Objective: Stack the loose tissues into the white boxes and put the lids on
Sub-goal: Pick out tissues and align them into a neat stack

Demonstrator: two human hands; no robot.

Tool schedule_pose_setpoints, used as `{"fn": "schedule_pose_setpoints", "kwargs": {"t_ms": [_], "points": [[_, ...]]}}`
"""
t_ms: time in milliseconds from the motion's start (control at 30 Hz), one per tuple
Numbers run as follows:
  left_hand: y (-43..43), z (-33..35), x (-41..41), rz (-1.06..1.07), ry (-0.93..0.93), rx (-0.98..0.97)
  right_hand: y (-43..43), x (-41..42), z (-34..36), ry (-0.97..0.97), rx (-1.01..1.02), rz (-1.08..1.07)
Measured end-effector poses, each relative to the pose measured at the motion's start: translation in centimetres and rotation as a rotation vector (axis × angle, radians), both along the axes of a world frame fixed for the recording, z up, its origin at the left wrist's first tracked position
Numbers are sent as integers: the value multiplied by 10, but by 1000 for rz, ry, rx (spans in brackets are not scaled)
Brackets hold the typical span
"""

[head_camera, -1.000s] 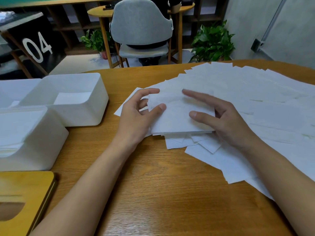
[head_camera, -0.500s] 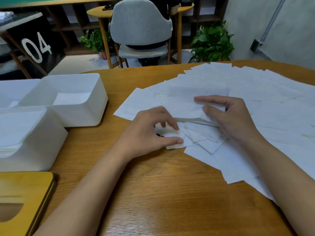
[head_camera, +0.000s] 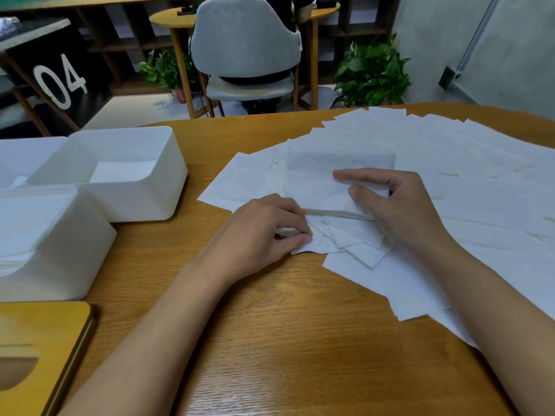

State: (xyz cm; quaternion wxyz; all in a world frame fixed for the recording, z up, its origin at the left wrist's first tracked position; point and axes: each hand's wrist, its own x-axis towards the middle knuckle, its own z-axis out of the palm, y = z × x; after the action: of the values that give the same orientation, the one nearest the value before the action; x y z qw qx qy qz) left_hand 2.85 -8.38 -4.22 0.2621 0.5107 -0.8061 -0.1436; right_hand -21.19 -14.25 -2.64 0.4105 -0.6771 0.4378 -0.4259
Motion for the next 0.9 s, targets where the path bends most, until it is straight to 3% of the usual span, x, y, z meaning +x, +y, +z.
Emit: {"fn": "schedule_pose_setpoints", "kwargs": {"t_ms": [233,433,800,900], "points": [[-1,-1,0,2,23,-41,0,1,-3,35,4,7],[1,8,4,-13,56,111,0,2,-2,23,18,1],[4,6,-3,31,9,1,2,3,-1,38,16,6],[5,8,-8,48,45,-109,4,3,0,49,-22,20]]}}
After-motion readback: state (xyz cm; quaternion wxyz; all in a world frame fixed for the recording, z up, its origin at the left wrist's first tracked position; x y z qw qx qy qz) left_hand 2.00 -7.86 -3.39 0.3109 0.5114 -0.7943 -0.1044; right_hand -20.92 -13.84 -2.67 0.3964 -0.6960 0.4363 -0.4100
